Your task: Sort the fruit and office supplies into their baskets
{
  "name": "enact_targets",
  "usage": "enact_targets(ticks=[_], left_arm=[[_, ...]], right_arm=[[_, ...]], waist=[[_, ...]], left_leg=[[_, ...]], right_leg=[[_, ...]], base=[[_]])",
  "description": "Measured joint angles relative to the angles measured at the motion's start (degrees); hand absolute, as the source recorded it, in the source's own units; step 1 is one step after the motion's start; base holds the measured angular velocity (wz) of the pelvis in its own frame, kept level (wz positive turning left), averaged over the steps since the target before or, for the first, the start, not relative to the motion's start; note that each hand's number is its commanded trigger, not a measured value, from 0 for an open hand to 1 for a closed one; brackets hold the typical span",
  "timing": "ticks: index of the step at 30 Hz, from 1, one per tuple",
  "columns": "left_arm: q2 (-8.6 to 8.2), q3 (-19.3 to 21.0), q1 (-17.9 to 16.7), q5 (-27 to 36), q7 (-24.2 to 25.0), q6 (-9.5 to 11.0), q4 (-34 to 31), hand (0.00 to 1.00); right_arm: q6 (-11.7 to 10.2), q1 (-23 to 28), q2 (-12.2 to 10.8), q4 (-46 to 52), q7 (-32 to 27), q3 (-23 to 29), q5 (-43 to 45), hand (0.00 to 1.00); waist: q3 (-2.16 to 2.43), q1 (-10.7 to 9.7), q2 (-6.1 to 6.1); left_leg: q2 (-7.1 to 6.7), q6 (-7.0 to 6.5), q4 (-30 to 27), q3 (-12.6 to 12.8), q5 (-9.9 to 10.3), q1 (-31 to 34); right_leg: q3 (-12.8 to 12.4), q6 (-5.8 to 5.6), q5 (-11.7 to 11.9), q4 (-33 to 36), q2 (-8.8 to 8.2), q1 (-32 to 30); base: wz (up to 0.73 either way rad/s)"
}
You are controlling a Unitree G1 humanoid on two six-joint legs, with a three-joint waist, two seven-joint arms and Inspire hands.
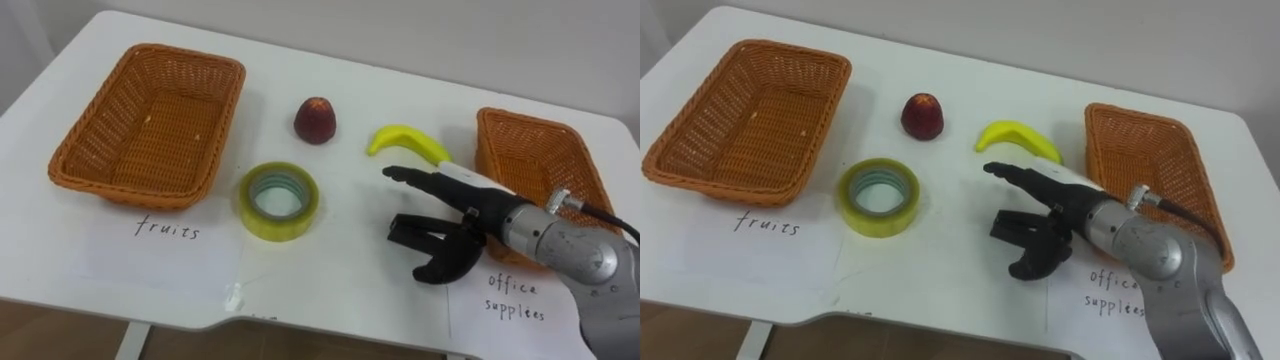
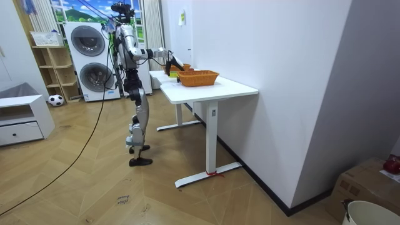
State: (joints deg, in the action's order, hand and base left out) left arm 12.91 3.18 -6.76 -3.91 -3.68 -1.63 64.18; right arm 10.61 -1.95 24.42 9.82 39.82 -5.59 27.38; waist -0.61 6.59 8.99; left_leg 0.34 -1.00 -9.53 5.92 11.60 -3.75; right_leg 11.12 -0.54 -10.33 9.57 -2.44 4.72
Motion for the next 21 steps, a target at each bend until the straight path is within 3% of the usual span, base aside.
enact_targets(ticks=[21], left_arm=[[0.10, -1.4, 0.2, 0.0, -1.1, -0.9, -0.1, 0.00]], right_arm=[[1.9, -0.1, -1.2, -4.5, 1.3, -1.5, 0.5, 0.00]], waist=[[0.09, 0.1, 0.09]], left_leg=[[-0.09, -0.01, -0.2, -0.8, 0.0, -0.2]], right_leg=[[0.1, 0.00, 0.0, 0.0, -0.03, 0.6]], base=[[0.01]])
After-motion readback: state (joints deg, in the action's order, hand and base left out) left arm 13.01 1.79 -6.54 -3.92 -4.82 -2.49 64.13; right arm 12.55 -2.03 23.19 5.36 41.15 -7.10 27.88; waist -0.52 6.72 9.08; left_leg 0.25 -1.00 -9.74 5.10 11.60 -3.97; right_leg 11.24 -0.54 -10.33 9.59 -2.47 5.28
